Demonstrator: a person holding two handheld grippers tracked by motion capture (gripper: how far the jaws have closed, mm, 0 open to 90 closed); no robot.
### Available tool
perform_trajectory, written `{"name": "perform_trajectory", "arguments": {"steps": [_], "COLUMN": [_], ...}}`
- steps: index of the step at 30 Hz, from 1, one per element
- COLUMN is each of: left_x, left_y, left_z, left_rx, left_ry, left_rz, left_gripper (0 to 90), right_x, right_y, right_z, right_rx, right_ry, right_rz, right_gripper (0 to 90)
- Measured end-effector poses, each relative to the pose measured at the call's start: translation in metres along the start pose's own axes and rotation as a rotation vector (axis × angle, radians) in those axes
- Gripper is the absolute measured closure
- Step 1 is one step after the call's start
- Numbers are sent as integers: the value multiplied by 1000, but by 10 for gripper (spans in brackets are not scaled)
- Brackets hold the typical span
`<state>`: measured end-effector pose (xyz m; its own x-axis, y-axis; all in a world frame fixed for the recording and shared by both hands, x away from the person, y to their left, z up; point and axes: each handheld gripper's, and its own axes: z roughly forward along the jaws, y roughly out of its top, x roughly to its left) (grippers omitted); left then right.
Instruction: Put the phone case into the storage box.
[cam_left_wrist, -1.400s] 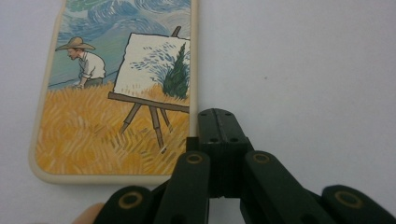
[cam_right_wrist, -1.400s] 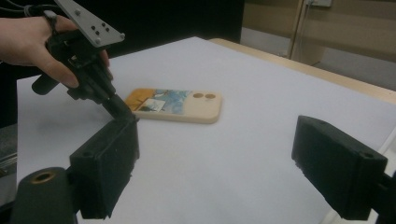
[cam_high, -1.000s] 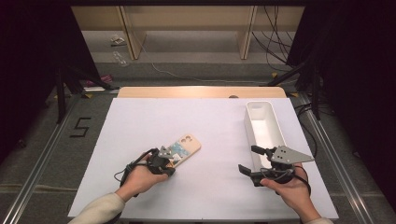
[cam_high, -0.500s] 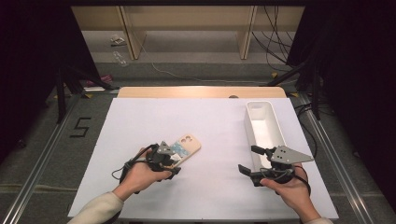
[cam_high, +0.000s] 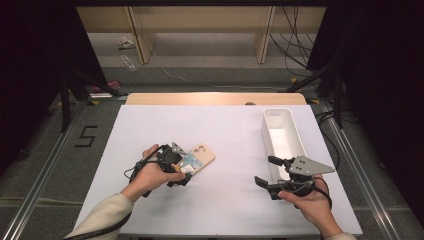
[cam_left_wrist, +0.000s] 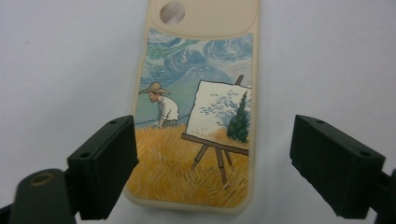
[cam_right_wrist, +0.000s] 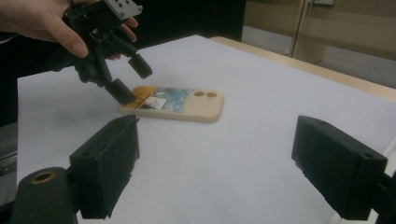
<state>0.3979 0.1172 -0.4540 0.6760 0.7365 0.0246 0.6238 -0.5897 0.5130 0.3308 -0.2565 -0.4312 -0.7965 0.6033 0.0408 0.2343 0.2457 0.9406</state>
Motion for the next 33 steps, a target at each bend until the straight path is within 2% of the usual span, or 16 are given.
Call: {"name": "perform_trajectory", "arguments": {"steps": [1, 7, 12, 17, 22, 33], "left_x": [1, 5, 10, 14, 14, 17], "left_y": [2, 11, 12, 10, 10, 7], "left_z": [3, 12, 18, 20, 21, 26], "left_rx": [13, 68, 117, 133, 145, 165], "left_ry": [1, -2, -1, -29, -36, -40], "left_rz": [4, 23, 59, 80, 109, 98], "left_gripper": [78, 12, 2, 7, 21, 46], "right_x": [0, 0, 0, 0, 0, 0], "right_y": [0, 0, 0, 0, 0, 0], "right_z": [0, 0, 0, 0, 0, 0], "right_rx": [-1, -3, -3, -4, -3, -2], "right_ry": [1, -1, 0, -1, -1, 0], "right_rz": [-1, 1, 2, 1, 1, 3], "right_gripper": [158, 159, 158, 158, 158, 158]}}
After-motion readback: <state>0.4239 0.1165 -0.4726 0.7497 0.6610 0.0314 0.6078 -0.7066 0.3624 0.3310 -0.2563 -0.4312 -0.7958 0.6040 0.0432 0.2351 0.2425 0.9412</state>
